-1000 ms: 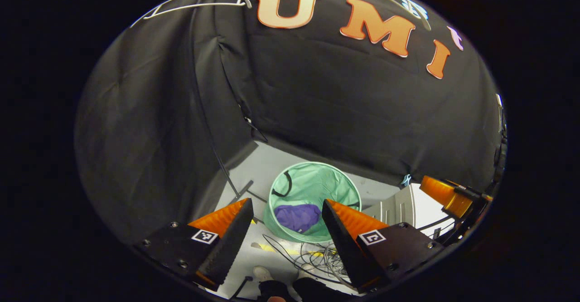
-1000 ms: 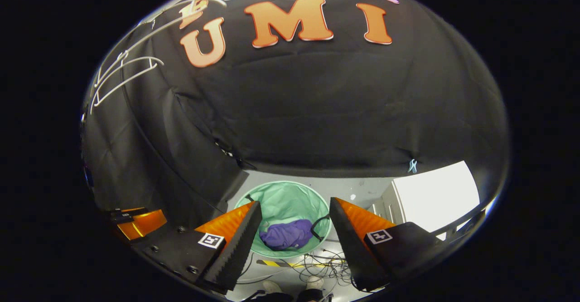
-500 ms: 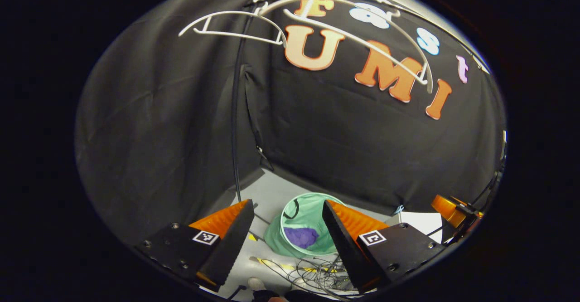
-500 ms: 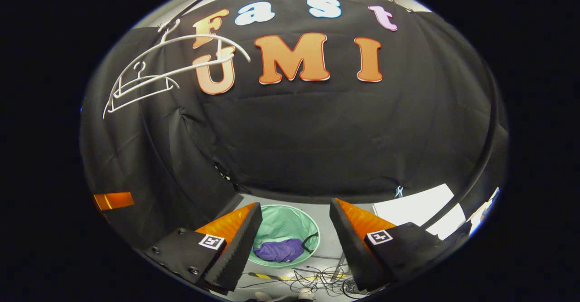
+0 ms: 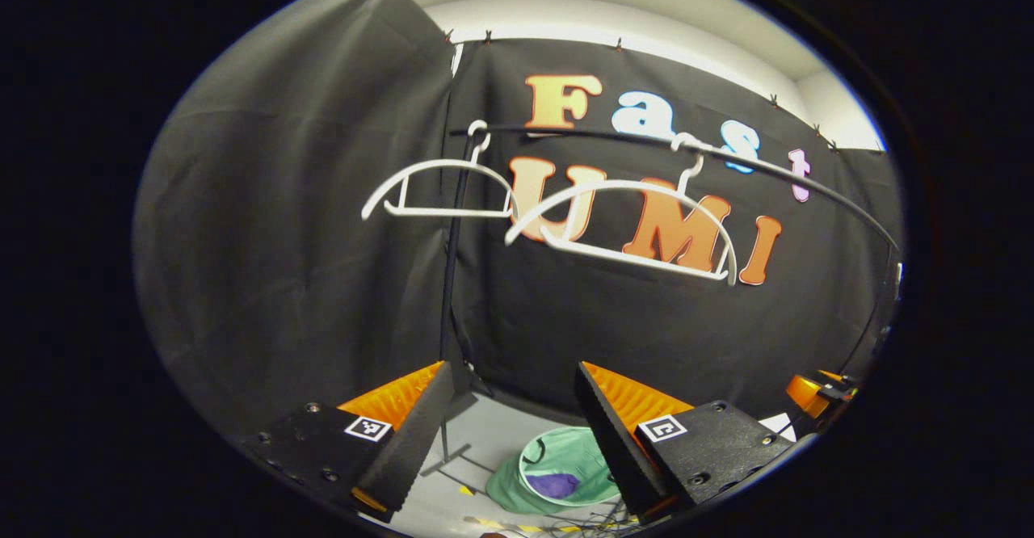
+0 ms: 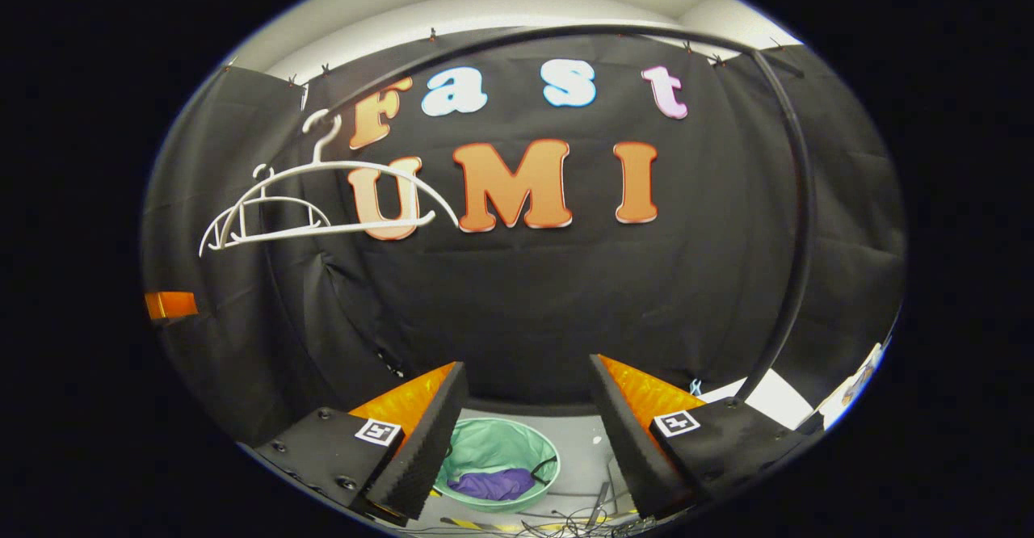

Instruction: Grasp the clothes on the hanger with both hands and then place them into the laundry hamper below.

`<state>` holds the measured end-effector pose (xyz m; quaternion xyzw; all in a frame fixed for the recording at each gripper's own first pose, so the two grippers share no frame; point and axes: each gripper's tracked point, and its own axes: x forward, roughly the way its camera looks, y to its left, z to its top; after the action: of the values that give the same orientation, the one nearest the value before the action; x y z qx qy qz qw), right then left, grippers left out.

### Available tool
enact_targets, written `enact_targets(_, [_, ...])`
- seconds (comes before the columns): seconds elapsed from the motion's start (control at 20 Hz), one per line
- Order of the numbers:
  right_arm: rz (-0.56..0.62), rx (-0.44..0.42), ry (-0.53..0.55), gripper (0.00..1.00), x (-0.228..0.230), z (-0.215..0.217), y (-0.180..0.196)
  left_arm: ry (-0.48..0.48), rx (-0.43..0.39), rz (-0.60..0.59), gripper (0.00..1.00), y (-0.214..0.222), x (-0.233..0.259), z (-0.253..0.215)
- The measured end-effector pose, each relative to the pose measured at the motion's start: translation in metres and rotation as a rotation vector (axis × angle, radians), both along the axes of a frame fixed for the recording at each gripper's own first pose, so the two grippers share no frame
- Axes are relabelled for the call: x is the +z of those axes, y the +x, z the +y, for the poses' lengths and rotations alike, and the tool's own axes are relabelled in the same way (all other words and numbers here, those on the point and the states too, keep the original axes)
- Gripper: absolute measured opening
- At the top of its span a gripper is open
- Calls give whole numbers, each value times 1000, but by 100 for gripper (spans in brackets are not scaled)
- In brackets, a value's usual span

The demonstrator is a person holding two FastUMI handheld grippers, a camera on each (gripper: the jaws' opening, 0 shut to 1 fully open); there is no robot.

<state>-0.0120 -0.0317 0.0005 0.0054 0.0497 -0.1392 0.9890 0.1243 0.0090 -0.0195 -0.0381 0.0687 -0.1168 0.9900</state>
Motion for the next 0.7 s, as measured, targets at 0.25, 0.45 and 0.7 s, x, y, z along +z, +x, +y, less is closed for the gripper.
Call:
enact_targets(0.25, [-102, -18, 12, 89, 52, 17, -21, -15, -16, -77, 95, -6, 32, 14])
enact_targets(0.45, [-139, -31, -59, 88, 76, 26, -28, -32, -2, -125, 93, -4, 55, 22])
enact_targets(0.7, [-196, -28, -122, 89, 102, 31, -34, -33, 47, -220, 93, -8, 76, 35])
